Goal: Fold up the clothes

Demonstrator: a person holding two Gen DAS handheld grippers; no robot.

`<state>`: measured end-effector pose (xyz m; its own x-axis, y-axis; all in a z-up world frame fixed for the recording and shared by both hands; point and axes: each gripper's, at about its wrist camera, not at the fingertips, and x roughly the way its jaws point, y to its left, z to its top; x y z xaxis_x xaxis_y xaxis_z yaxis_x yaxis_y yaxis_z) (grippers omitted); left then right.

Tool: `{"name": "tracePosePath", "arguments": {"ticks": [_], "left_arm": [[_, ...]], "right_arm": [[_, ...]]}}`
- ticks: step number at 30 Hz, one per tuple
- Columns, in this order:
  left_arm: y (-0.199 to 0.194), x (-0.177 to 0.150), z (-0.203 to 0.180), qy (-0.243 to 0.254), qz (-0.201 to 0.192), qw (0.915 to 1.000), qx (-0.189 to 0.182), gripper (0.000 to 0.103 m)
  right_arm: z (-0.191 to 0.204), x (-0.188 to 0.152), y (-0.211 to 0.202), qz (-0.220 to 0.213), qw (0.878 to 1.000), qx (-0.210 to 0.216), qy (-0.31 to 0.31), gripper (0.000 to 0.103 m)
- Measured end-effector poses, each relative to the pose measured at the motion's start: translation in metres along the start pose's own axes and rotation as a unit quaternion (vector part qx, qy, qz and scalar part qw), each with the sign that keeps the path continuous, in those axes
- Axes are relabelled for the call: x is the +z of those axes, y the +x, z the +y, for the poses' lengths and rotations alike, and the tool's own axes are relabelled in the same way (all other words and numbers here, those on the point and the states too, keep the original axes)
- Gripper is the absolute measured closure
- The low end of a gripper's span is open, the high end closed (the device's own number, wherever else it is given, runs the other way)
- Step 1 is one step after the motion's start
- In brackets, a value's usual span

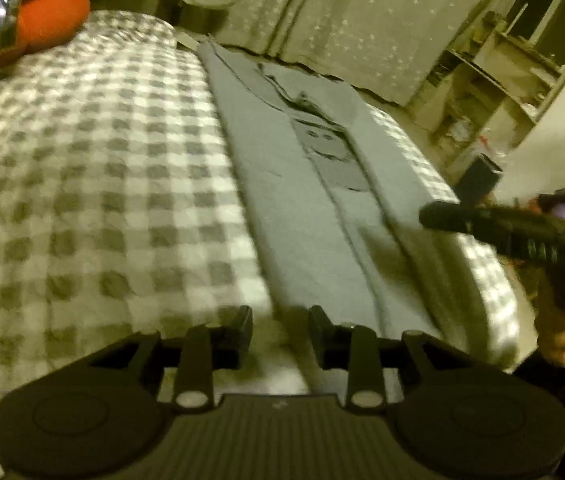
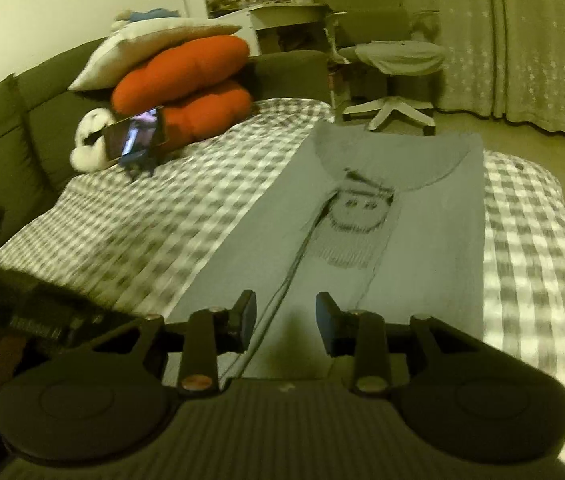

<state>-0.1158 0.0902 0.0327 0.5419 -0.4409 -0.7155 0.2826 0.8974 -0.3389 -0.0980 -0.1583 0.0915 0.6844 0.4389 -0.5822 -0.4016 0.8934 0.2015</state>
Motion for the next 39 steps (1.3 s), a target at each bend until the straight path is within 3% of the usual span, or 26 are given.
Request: {"name": "tracePosePath", "arguments": {"ticks": [6,10,11,13,16,20,31,39], "left_arm": [[0.005,0.004,0.0,0.024,-0.015,0.9995,0.013,0.071],[0.011,0.007,0.005,0.011,-0.008,0.9999,0.007,0.071],[0.012,0.007,0.006,0.011,-0.008,0.9999,0.006,0.071],[0.012,0.007,0.005,0.016,-0.01,0.9998,0.006,0.071],[0.01,0.005,0.006,0.016,-0.011,0.9998,0.003,0.071],[0.006,0.002,0.009,0.009,-0.012,0.9999,-0.002,0.071],[0.0,0.0,0.011,0.006,-0.009,0.9999,-0.009,0.07],[0.0,0.001,0.011,0.005,-0.007,0.9999,-0.011,0.07]], "right_arm": [[-0.014,0.006,0.04,0.014,0.999,0.025,0.028,0.066],[0.001,0.004,0.051,0.031,0.999,0.027,-0.024,0.067],[0.007,0.003,0.054,0.033,0.998,0.023,-0.044,0.069],[0.014,0.001,0.061,0.046,0.996,0.019,-0.068,0.084],[0.017,-0.002,0.065,0.05,0.994,-0.011,-0.094,0.091],[0.011,0.003,0.059,0.028,0.995,-0.039,-0.091,0.092],[0.029,-0.001,0.066,0.04,0.992,-0.004,-0.123,0.091],[0.021,-0.001,0.071,0.04,0.987,-0.069,-0.136,0.091]]}}
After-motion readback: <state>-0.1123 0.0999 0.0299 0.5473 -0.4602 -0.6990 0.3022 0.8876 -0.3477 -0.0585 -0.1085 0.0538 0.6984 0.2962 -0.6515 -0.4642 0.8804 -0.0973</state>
